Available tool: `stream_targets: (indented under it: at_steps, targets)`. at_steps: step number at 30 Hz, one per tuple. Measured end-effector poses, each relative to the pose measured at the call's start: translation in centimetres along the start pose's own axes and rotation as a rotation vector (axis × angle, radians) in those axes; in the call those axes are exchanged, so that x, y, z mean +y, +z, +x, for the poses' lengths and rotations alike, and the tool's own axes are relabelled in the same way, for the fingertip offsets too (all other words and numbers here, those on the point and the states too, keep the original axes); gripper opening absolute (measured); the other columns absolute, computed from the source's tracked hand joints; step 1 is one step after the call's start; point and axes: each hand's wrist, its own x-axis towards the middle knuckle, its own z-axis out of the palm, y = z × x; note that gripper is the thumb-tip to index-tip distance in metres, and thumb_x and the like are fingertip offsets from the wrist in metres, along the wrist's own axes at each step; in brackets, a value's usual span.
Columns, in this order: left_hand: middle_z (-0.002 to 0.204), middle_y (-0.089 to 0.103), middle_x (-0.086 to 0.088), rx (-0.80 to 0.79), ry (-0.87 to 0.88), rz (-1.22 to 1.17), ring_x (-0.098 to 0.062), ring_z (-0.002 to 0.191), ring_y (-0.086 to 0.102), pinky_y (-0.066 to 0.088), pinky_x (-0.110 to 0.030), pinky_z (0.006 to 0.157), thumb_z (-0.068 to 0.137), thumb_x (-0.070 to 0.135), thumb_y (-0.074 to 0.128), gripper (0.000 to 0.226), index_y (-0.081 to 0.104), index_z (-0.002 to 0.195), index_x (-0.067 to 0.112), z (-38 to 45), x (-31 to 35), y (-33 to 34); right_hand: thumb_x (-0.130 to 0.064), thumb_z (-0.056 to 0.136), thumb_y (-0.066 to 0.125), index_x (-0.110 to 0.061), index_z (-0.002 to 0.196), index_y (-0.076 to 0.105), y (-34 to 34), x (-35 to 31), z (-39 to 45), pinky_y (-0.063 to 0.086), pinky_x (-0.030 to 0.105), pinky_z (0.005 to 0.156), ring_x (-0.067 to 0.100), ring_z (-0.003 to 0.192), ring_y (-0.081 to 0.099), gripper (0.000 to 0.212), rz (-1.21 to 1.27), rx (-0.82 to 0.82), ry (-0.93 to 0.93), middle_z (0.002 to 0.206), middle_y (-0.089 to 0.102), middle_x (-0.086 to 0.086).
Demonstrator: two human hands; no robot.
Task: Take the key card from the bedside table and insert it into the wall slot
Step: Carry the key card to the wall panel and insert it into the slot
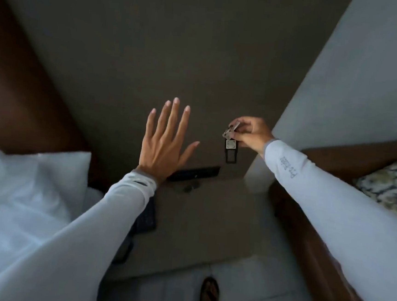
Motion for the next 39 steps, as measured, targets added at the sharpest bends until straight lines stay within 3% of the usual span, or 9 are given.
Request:
stream_targets:
  at_steps: [4, 9, 11, 14, 21, 25, 30, 34, 39]
  targets:
    - [0.172, 0.032, -0.025, 0.209, 0.097, 0.004, -0.041, 0.16, 0.03, 0.032, -0.065, 0.127, 0.11, 0.062, 0.038, 0.078, 0.03, 0.166, 0.008, 8.9, 2.3, -8.4, -0.005, 0.082, 0.076, -0.016, 0.099, 0.069, -9.7, -8.9, -4.5, 0.06, 0.049, 0.09, 0.032, 0.104, 0.073, 0.021, 0.026, 0.166, -0.099, 0.108, 0.076, 0.022]
    - [0.171, 0.035, -0.025, 0.4, 0.202, -0.052, -0.04, 0.159, 0.033, 0.035, -0.064, 0.125, 0.109, 0.062, 0.04, 0.078, 0.034, 0.165, 0.009, 16.7, 8.9, -17.0, 0.0, 0.083, 0.074, -0.013, 0.1, 0.067, -21.0, -16.5, -12.1, 0.062, 0.02, 0.062, 0.018, 0.08, 0.071, 0.023, 0.031, 0.348, -0.182, 0.1, 0.072, 0.017]
    - [0.171, 0.035, -0.024, 0.46, 0.252, -0.077, -0.04, 0.159, 0.033, 0.035, -0.064, 0.126, 0.109, 0.063, 0.041, 0.078, 0.034, 0.165, 0.009, 19.0, 12.3, -20.0, 0.0, 0.083, 0.074, -0.006, 0.109, 0.066, -24.9, -18.3, -15.9, 0.061, 0.02, 0.061, 0.016, 0.076, 0.07, 0.028, 0.02, 0.431, -0.209, 0.098, 0.072, 0.016]
    - [0.171, 0.034, -0.024, 0.531, 0.312, -0.108, -0.041, 0.159, 0.033, 0.035, -0.064, 0.126, 0.108, 0.063, 0.039, 0.079, 0.033, 0.166, 0.01, 21.1, 18.1, -24.1, 0.001, 0.084, 0.072, -0.004, 0.112, 0.067, -30.1, -19.5, -22.1, 0.061, 0.031, 0.072, 0.025, 0.084, 0.069, 0.029, -0.001, 0.55, -0.236, 0.098, 0.071, 0.019]
    - [0.173, 0.03, -0.023, 0.617, 0.462, -0.251, -0.04, 0.16, 0.031, 0.033, -0.065, 0.126, 0.107, 0.063, 0.04, 0.08, 0.03, 0.167, 0.011, 20.6, 34.6, -33.1, 0.005, 0.083, 0.07, -0.001, 0.111, 0.069, -40.0, -18.0, -39.9, 0.059, 0.047, 0.093, 0.029, 0.091, 0.069, 0.028, -0.021, 0.784, -0.223, 0.113, 0.07, 0.033]
    - [0.172, 0.032, -0.023, 0.655, 0.523, -0.361, -0.04, 0.159, 0.032, 0.034, -0.065, 0.126, 0.108, 0.063, 0.037, 0.078, 0.031, 0.166, 0.012, 17.1, 45.6, -38.4, 0.006, 0.084, 0.067, 0.001, 0.11, 0.069, -45.0, -16.0, -51.5, 0.06, 0.041, 0.087, 0.028, 0.091, 0.069, 0.027, -0.047, 0.933, -0.18, 0.113, 0.071, 0.03]
    - [0.174, 0.029, -0.022, 0.659, 0.591, -0.516, -0.039, 0.16, 0.03, 0.032, -0.064, 0.127, 0.108, 0.063, 0.036, 0.078, 0.028, 0.167, 0.013, 11.7, 58.3, -44.2, 0.008, 0.083, 0.066, 0.0, 0.106, 0.07, -50.1, -12.4, -65.6, 0.059, 0.05, 0.094, 0.03, 0.09, 0.069, 0.024, -0.045, 1.111, -0.116, 0.11, 0.072, 0.03]
    - [0.175, 0.026, -0.021, 0.664, 0.631, -0.574, -0.038, 0.162, 0.028, 0.031, -0.064, 0.128, 0.109, 0.064, 0.025, 0.078, 0.024, 0.168, 0.013, 7.0, 66.7, -46.8, 0.007, 0.081, 0.069, 0.0, 0.104, 0.07, -52.8, -8.6, -74.9, 0.059, 0.05, 0.093, 0.03, 0.088, 0.069, 0.024, -0.049, 1.184, -0.054, 0.108, 0.073, 0.03]
    - [0.175, 0.024, -0.022, 0.639, 0.727, -0.616, -0.039, 0.161, 0.027, 0.032, -0.065, 0.127, 0.109, 0.063, 0.027, 0.079, 0.023, 0.169, 0.012, 3.5, 76.3, -49.9, 0.006, 0.083, 0.069, -0.005, 0.1, 0.07, -56.9, -4.3, -83.6, 0.06, 0.044, 0.088, 0.029, 0.088, 0.069, 0.021, -0.061, 1.276, -0.016, 0.097, 0.072, 0.023]
